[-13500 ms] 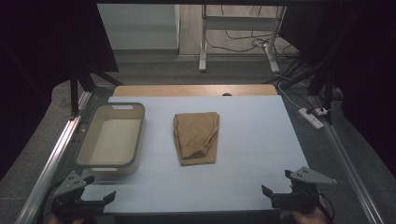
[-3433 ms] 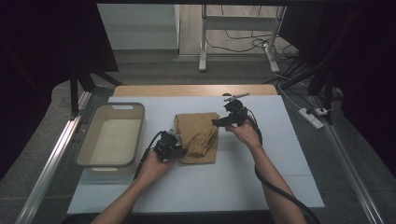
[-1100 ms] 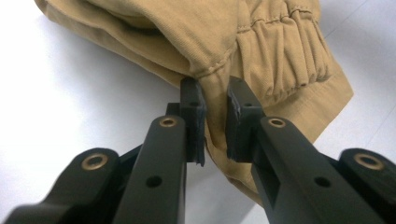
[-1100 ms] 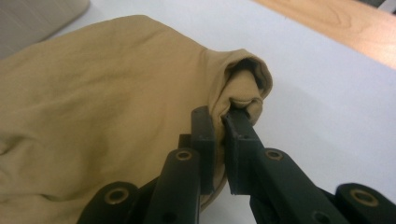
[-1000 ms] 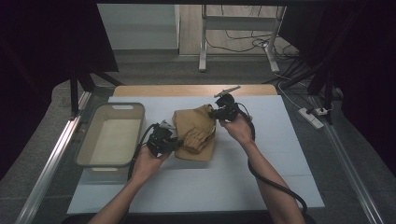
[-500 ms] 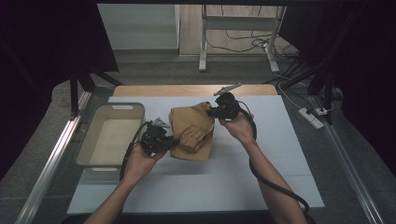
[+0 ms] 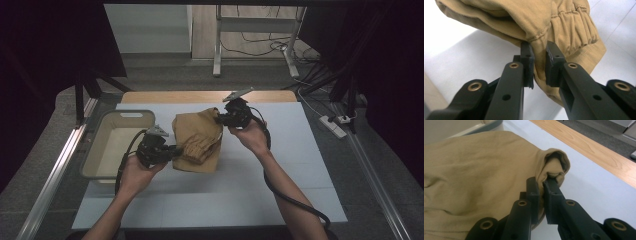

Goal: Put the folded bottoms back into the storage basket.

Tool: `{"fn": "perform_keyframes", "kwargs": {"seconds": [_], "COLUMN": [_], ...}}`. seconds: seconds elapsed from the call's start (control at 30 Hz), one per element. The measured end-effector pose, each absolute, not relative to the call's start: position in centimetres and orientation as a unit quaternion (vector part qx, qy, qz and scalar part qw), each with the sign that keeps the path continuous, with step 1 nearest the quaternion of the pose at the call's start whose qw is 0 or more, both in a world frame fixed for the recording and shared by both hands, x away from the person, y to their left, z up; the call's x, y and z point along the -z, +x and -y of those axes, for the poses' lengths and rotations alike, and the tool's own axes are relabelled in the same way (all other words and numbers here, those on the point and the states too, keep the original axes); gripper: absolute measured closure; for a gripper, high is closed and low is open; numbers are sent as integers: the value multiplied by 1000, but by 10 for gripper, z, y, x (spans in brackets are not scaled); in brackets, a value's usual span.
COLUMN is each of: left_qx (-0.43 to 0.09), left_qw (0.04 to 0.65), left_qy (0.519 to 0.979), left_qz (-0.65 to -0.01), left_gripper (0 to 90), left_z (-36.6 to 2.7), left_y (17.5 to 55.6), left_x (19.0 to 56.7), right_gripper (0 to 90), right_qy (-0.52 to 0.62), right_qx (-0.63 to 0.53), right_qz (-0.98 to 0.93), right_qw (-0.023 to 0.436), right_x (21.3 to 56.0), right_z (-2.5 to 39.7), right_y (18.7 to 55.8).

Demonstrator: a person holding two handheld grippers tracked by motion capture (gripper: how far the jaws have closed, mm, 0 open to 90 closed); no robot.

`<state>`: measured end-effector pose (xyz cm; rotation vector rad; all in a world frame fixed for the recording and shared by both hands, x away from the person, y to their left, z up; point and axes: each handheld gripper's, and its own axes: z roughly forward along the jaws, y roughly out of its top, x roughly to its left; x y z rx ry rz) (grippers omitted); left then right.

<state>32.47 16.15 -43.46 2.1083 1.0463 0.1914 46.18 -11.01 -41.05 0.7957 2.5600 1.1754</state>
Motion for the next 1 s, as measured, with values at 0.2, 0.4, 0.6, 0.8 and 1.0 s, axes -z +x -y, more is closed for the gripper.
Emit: {"fn": "perform_keyframes", "kwargs": {"seconds": [0.2,0.4,0.6,0.8,1.0], "left_qx": [-62,-62,-74,-86,-95], "left_qw": [390,388,383,380,383], "left_qy": [819,818,819,817,810], "left_qz": [-418,-420,-421,-424,-434], "left_gripper": [779,779,778,778,777], "left_z": [-174,-181,-191,-207,-226], "left_y": [321,320,316,310,304], "left_x": [433,429,424,419,414], "right_gripper": [831,831,831,831,831], "right_qy": [255,253,249,242,235], "right_qx": [-402,-411,-420,-431,-437], "right_qz": [-872,-870,-867,-865,-864], "right_qw": [109,101,95,88,82], "right_x": [407,407,403,399,394], "right_z": [101,96,89,78,60], "right_y": [457,458,457,455,453]}}
